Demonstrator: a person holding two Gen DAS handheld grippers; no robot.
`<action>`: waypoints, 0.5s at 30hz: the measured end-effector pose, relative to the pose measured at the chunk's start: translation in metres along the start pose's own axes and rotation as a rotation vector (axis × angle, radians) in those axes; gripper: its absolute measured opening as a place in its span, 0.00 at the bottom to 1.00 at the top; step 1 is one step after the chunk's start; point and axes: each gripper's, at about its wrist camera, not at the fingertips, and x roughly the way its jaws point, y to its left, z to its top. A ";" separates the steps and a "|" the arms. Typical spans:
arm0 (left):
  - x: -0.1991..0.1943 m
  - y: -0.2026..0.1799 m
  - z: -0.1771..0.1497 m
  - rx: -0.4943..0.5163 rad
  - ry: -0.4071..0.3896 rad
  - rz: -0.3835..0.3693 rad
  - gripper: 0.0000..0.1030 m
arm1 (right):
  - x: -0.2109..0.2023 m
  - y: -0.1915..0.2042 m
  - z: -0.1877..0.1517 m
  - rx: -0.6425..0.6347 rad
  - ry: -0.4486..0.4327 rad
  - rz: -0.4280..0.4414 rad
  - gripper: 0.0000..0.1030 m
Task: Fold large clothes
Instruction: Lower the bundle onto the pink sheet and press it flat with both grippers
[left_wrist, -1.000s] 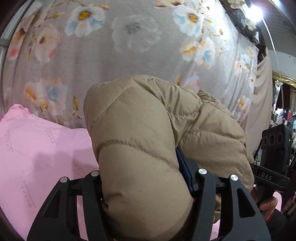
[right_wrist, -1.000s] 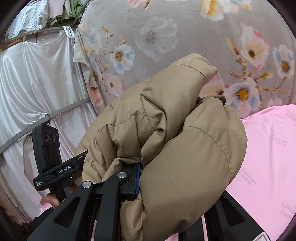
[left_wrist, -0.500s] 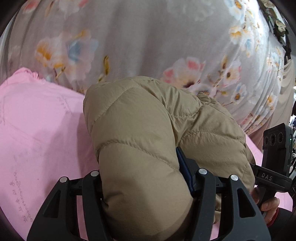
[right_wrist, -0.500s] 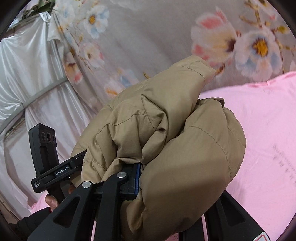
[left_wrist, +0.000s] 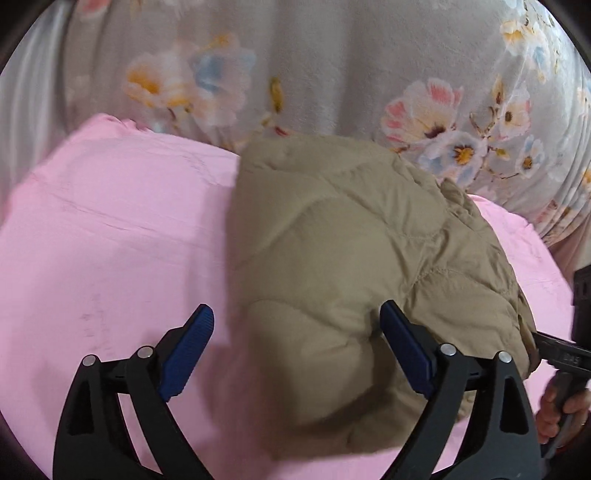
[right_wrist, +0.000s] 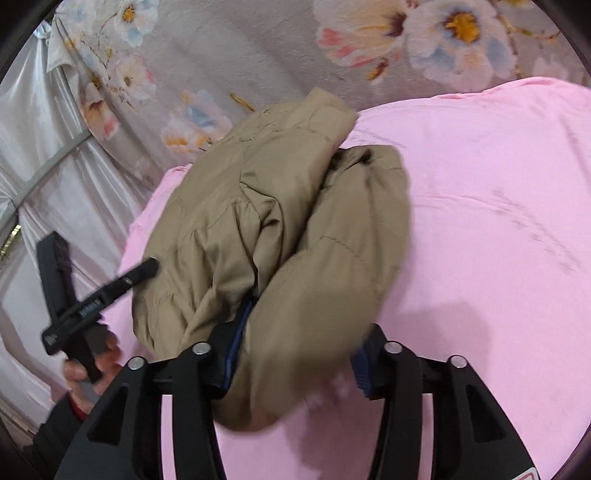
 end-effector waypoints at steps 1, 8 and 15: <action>-0.012 -0.002 0.002 0.011 0.000 0.060 0.87 | -0.012 0.001 -0.003 -0.009 -0.007 -0.027 0.49; -0.064 -0.047 0.032 0.089 -0.066 0.338 0.86 | -0.066 0.068 0.020 -0.205 -0.174 -0.197 0.23; -0.035 -0.088 0.046 0.063 -0.032 0.411 0.68 | -0.018 0.114 0.053 -0.291 -0.220 -0.294 0.11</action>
